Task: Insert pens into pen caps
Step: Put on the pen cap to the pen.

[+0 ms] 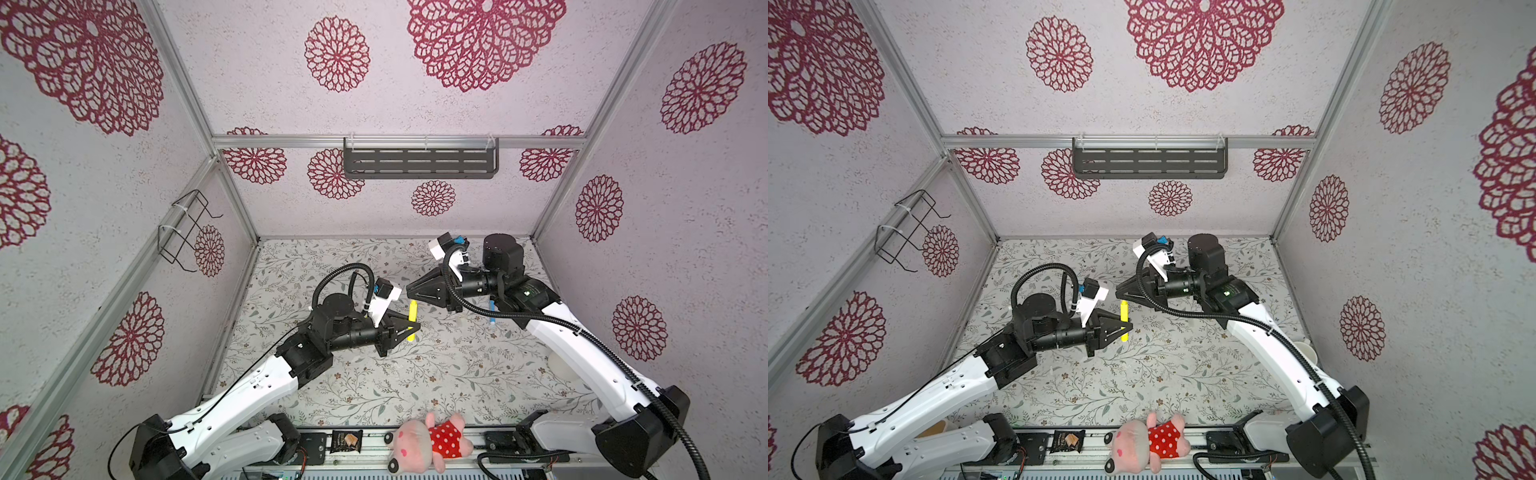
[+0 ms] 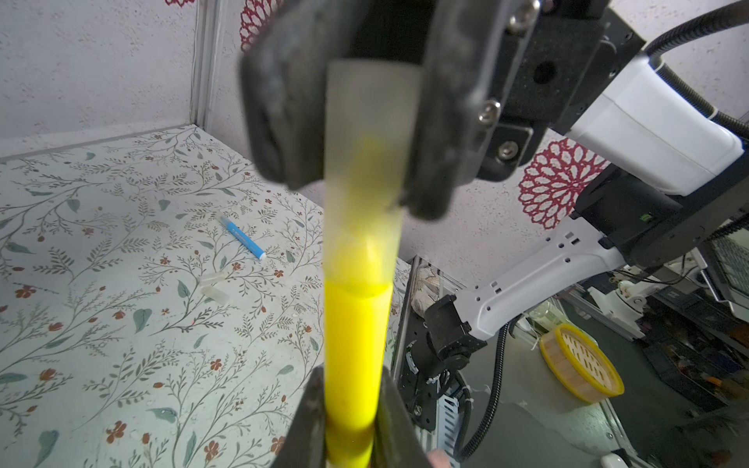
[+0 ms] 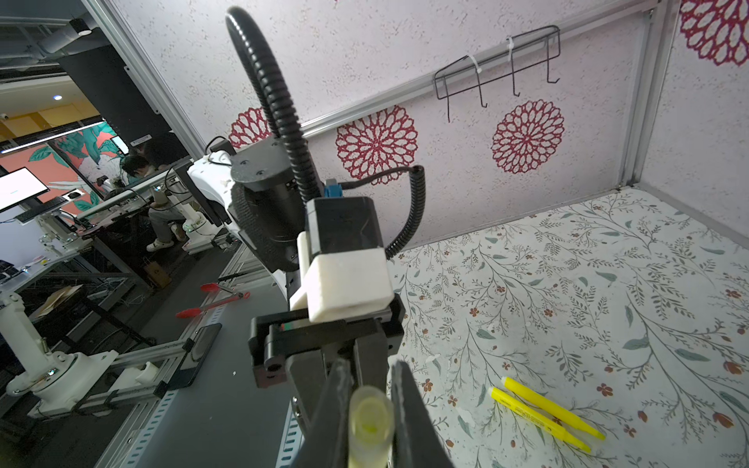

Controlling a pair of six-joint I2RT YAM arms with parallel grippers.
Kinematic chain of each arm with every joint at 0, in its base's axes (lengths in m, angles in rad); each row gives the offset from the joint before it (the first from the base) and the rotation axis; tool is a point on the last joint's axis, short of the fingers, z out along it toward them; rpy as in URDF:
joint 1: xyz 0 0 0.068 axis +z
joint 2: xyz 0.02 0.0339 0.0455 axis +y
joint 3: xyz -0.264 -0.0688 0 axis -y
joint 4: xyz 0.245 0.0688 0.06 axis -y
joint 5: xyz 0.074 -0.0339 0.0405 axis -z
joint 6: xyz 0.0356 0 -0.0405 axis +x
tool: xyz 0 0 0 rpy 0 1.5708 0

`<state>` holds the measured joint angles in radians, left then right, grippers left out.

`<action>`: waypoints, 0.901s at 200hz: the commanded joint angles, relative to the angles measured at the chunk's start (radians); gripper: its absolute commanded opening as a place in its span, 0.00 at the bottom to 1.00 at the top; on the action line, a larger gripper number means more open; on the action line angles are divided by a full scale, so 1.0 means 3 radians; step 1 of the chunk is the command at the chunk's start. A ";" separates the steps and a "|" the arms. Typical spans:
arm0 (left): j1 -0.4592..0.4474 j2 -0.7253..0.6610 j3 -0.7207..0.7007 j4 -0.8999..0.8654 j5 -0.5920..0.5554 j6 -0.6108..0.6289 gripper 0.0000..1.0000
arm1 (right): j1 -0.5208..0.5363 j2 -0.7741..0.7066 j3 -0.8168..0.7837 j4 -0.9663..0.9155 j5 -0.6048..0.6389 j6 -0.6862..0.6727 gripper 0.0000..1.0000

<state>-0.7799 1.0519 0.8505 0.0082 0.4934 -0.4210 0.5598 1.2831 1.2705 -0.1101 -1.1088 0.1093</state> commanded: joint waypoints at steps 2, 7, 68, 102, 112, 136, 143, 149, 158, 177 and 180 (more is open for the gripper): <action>0.0185 -0.0224 0.0151 0.0635 0.0050 -0.0097 0.00 | 0.0092 -0.0046 -0.0269 -0.0105 -0.0103 0.0007 0.00; 0.0204 -0.0224 0.0151 0.0659 0.0069 -0.0113 0.00 | 0.0101 -0.0055 -0.0308 -0.0053 -0.0099 0.0048 0.00; 0.0333 -0.0179 0.0187 0.0853 0.0176 -0.0187 0.00 | 0.0215 -0.0106 -0.0666 0.0358 -0.0025 0.0327 0.00; 0.0365 -0.0198 0.0187 0.0897 0.0196 -0.0207 0.00 | 0.0273 -0.0120 -0.0849 0.0532 0.0018 0.0449 0.00; 0.0381 -0.0208 0.0185 0.0913 0.0200 -0.0220 0.00 | 0.0300 -0.0117 -0.0891 0.0558 0.0034 0.0471 0.00; 0.0410 -0.0206 0.0197 0.0939 0.0244 -0.0242 0.00 | 0.0364 -0.0121 -0.0983 0.0561 0.0093 0.0484 0.00; 0.0420 -0.0209 0.0197 0.0949 0.0247 -0.0243 0.00 | 0.0385 -0.0130 -0.1013 0.0561 0.0115 0.0485 0.00; 0.0426 -0.0208 0.0197 0.0953 0.0250 -0.0243 0.00 | 0.0403 -0.0123 -0.1036 0.0559 0.0129 0.0487 0.00; 0.0436 -0.0213 0.0197 0.0957 0.0258 -0.0244 0.00 | 0.0422 -0.0123 -0.1069 0.0551 0.0147 0.0482 0.00; 0.0461 -0.0236 0.0197 0.0960 0.0268 -0.0251 0.00 | 0.0454 -0.0138 -0.1142 0.0537 0.0202 0.0480 0.00; 0.0466 -0.0239 0.0197 0.0960 0.0268 -0.0249 0.00 | 0.0455 -0.0143 -0.1152 0.0533 0.0210 0.0483 0.00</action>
<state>-0.6956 1.0473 0.8349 -0.0463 0.6388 -0.4362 0.6300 1.2194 1.0245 0.2668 -0.9409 0.3195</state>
